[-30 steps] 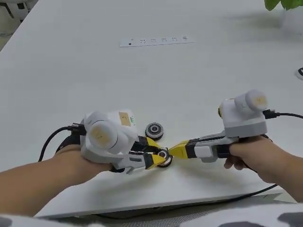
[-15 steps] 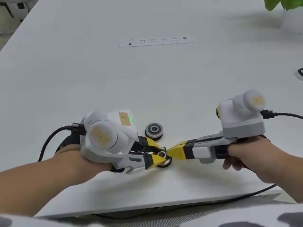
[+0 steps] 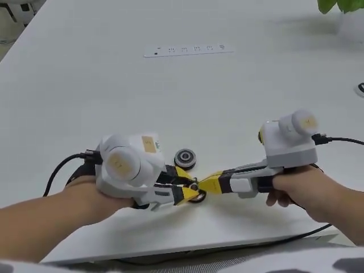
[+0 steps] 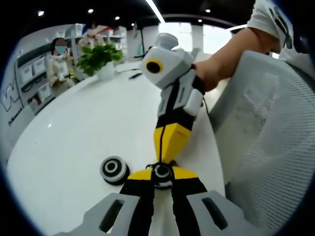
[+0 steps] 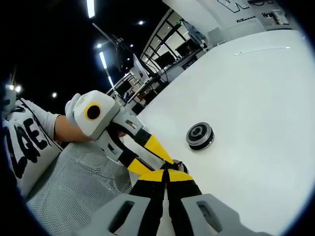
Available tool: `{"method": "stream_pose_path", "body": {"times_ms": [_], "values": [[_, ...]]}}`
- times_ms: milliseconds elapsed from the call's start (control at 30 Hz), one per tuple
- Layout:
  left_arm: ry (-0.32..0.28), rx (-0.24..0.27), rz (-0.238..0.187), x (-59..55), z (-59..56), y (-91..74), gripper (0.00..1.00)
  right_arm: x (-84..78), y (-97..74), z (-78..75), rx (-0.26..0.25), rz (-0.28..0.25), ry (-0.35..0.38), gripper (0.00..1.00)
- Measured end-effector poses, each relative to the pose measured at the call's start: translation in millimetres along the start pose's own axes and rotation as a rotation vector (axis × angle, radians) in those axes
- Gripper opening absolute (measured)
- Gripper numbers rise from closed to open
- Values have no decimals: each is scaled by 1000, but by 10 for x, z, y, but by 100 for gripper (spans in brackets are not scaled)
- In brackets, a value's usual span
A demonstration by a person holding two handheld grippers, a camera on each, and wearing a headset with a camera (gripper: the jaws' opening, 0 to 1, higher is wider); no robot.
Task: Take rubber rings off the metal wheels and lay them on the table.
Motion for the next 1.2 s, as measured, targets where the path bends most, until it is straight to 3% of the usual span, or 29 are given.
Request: {"method": "stream_pose_path", "body": {"times_ms": [100,167,267,667,1200], "values": [[1,1,-1,4,-6,2,12,20,7,20,14,-17,10,0],[1,3,-1,7,-8,5,12,49,24,88,62,-38,40,0],[2,5,-2,8,-5,11,12,31,19,63,34,-6,-9,0],[8,9,-20,-10,3,12,13,24,-21,-11,3,-26,6,0],[-6,-8,-34,20,10,-24,17,39,-30,-32,-1,-51,23,0]]}}
Point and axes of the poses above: the centre of the closed fingertips' face, and the gripper's own axes: y roughly forward along the fingers, z roughly to its left, x roughly out of its top, the point moved 7 cm from there along -y, roughly backward along the fingers, and after that the axes turned 14 degrees about -z, right-handed, at the moved point
